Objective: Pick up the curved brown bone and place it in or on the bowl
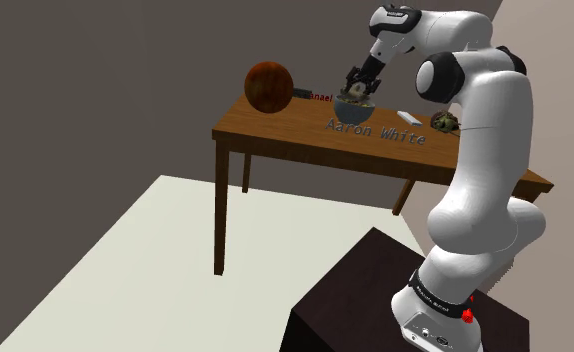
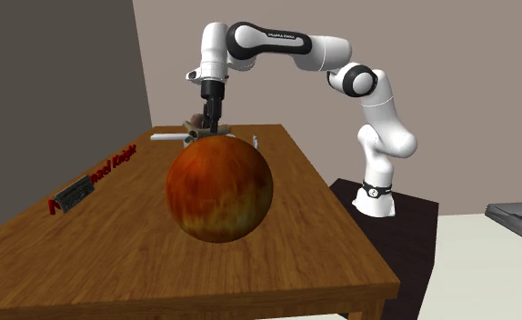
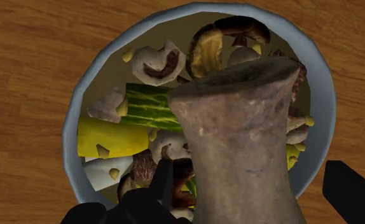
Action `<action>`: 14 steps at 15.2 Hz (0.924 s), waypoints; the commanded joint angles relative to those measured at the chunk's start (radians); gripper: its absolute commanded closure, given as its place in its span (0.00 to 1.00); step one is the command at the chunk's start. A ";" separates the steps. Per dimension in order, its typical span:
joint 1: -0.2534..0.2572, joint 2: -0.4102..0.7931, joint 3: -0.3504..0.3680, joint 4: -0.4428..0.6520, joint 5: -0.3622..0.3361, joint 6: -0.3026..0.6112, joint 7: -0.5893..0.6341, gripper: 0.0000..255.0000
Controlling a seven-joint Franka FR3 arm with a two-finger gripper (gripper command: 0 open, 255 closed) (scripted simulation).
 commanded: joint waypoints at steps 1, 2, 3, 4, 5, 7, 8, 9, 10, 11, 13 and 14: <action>0.000 0.001 0.000 0.000 0.000 0.000 0.000 0.00; 0.000 -0.002 0.000 -0.004 -0.001 0.001 -0.001 0.00; -0.010 0.003 -0.002 0.036 0.001 -0.034 0.004 0.00; -0.022 0.011 -0.003 0.081 0.004 -0.071 0.009 0.00; -0.036 0.022 -0.003 0.131 0.008 -0.111 0.014 0.00; -0.048 0.034 -0.002 0.176 0.012 -0.144 0.019 0.00; -0.048 0.034 -0.002 0.176 0.012 -0.144 0.019 0.00; -0.048 0.033 -0.002 0.176 0.012 -0.144 0.019 0.00; -0.048 0.034 -0.002 0.176 0.012 -0.144 0.019 0.00; -0.048 0.034 -0.002 0.176 0.012 -0.144 0.019 0.00; -0.048 0.034 -0.002 0.176 0.012 -0.144 0.019 0.00; -0.048 0.034 -0.002 0.176 0.012 -0.144 0.019 0.00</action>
